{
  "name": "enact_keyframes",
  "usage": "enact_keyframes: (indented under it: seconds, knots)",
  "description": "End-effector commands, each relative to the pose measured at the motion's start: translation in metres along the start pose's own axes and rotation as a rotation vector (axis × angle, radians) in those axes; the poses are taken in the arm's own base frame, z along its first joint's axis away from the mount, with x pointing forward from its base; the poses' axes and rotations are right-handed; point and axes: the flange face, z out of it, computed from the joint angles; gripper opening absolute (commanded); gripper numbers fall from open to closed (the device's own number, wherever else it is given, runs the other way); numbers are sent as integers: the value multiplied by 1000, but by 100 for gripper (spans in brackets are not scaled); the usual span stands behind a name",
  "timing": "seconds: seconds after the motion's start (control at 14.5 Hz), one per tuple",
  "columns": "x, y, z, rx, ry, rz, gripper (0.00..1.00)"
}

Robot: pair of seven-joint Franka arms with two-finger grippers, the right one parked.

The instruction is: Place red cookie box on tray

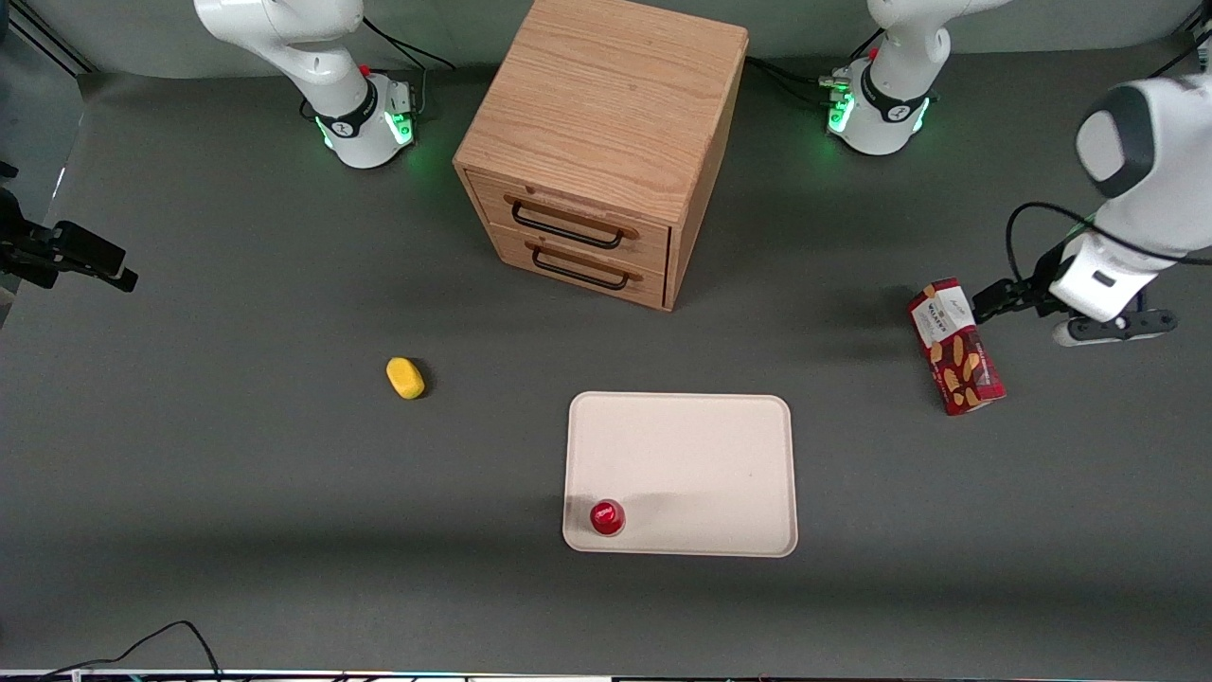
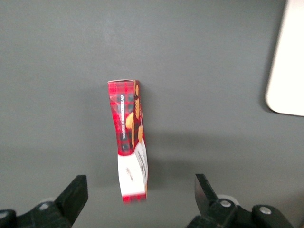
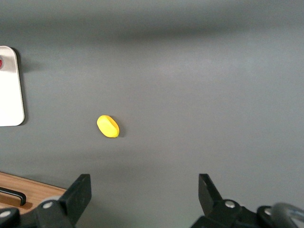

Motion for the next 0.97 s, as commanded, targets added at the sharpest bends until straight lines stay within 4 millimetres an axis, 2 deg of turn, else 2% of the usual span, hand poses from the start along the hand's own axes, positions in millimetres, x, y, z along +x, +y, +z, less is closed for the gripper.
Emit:
enact_keyframes:
  seconds: [0.0, 0.21, 0.41, 0.55, 0.83, 0.9]
  knots:
    - [11, 19, -68, -2, -36, -7, 100]
    - [9, 39, -120, 20, -38, 7, 100]
    - [8, 77, -148, 73, 8, 60, 100]
    - [14, 98, -156, 64, 28, 92, 100]
    - [22, 147, -158, 34, 31, 64, 100]
    - [24, 151, -160, 33, 25, 70, 100]
